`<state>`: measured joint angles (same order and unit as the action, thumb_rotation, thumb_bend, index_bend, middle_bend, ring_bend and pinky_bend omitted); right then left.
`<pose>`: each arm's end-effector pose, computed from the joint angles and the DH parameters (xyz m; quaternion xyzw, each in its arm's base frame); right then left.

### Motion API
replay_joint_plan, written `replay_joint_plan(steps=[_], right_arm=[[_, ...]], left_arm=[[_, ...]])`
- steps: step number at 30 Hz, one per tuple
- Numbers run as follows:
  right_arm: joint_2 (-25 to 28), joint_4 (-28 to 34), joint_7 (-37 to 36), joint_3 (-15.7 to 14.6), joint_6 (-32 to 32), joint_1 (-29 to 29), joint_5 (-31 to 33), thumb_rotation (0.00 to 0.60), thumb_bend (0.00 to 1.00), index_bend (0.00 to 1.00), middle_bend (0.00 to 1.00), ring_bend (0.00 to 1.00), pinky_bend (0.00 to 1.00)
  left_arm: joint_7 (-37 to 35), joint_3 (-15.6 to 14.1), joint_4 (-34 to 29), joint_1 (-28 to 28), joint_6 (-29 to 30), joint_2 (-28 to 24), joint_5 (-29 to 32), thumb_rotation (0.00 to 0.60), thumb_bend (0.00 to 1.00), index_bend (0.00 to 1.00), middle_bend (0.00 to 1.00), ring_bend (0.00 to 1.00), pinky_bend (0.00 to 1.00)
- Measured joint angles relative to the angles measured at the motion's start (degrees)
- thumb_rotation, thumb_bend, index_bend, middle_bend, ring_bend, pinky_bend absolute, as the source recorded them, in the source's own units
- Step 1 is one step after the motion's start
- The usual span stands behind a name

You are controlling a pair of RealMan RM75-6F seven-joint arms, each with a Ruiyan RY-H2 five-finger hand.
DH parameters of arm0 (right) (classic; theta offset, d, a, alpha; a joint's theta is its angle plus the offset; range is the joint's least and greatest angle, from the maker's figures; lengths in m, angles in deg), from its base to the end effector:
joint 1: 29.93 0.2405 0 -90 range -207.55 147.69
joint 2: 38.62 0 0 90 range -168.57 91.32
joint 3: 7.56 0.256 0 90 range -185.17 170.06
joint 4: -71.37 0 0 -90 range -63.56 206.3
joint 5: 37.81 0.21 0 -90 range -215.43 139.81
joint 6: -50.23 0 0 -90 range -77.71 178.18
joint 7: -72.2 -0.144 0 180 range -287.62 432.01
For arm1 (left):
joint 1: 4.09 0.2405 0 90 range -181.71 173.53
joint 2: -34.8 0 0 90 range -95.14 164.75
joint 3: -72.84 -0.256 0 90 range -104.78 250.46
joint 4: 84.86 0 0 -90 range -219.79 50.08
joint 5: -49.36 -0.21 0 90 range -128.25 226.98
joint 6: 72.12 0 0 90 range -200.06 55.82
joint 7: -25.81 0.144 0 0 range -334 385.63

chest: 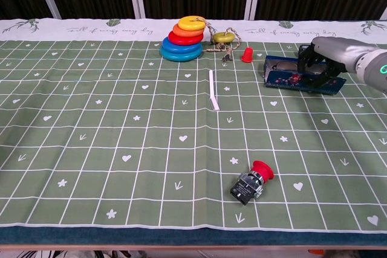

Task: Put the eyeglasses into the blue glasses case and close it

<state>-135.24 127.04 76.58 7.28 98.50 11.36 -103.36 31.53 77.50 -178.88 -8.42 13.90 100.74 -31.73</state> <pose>-0.2295 -0.4049 -0.0067 0.6698 -0.4261 0.3487 0.4982 -0.3121 0.1835 0.1570 -0.5658 -0.3864 -0.3731 0.6256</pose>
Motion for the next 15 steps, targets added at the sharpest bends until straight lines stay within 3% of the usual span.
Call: replay_joint_plan(steps=[8, 15], right_arm=[[4.80, 9.73, 2.14, -1.02, 3.62, -1.91, -1.68, 0.600, 0.53, 0.62, 0.29, 0.23, 0.21], [6.33, 12.54, 4.67, -0.60, 2.05, -1.41, 0.82, 0.600, 0.53, 0.63, 0.27, 0.22, 0.21]], left_arm=[[0.00, -0.10, -0.10, 0.11, 0.28, 0.01, -0.28, 0.600, 0.32, 0.14, 0.00, 0.00, 0.00], [-0.30, 0.05, -0.13, 0.24, 0.58, -0.01, -0.21, 0.600, 0.31, 0.14, 0.00, 0.00, 0.00]])
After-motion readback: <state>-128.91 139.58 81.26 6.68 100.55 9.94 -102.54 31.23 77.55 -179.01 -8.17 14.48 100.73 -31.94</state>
